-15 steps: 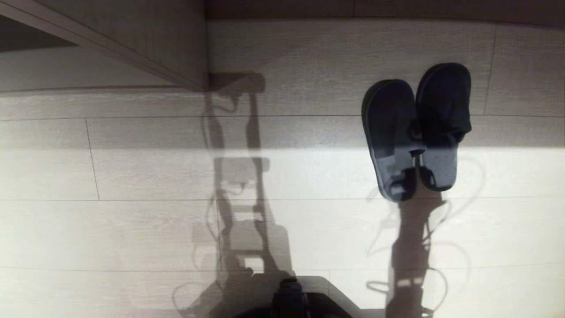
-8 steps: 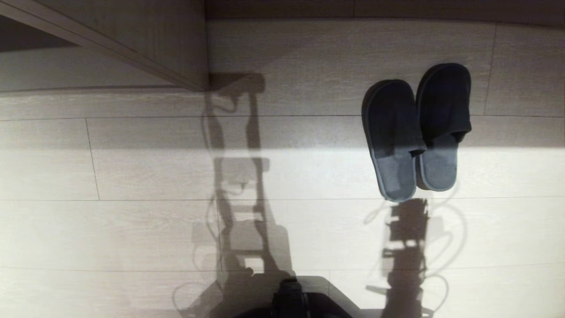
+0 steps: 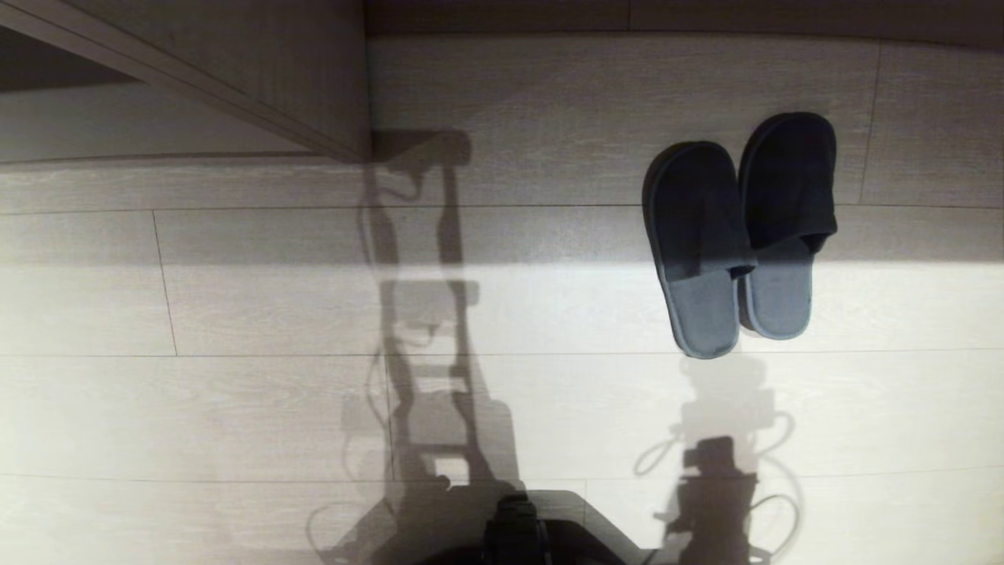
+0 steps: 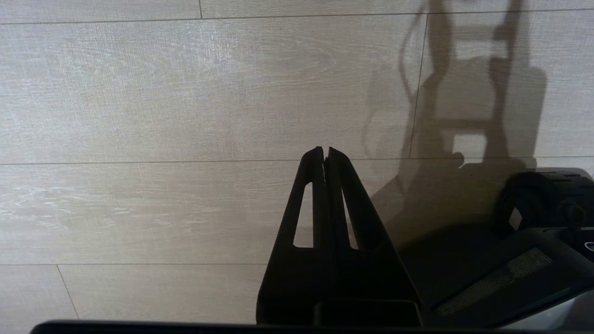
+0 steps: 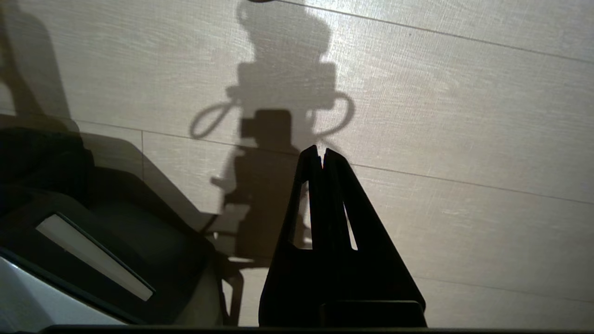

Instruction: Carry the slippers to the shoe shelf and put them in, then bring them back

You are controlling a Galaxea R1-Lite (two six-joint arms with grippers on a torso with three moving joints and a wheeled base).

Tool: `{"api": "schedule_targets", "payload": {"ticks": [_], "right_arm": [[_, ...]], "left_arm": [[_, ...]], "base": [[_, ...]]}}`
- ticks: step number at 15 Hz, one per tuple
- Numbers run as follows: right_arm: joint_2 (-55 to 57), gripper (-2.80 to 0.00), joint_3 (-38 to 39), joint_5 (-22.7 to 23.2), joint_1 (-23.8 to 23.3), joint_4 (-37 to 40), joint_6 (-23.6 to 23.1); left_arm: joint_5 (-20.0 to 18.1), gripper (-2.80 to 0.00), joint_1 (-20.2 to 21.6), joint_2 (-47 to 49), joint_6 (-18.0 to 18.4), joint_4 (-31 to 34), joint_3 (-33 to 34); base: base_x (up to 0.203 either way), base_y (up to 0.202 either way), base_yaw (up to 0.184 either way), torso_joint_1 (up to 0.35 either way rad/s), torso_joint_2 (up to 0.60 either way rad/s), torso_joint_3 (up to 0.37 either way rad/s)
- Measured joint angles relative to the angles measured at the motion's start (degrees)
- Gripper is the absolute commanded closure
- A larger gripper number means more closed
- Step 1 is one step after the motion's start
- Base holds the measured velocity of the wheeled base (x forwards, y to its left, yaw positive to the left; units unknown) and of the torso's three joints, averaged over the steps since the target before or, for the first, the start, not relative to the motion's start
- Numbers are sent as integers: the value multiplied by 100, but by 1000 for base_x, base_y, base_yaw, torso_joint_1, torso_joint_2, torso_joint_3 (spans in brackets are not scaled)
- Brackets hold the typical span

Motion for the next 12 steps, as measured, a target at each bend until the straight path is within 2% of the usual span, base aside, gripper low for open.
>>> {"api": "schedule_targets", "payload": {"ticks": [4,7,9,12], "right_arm": [[-122,0,16,18,0,120,94],[-142,0,16,6,0,126,255],[-147,0,16,-69,0,114,528],[-148,0,16,-80,0,112,566]], "left_arm": [[2,0,0,0,-41,2,0],[2,0,2,0,-23,-4,0],[1,0,2,0,-26,0,0],[5,0,5,-2,-32,-2,0]], "base": [[0,0,0,2,0,40],[0,0,0,-1,4,190],[0,0,0,3,0,206],[0,0,0,3,2,200]]}}
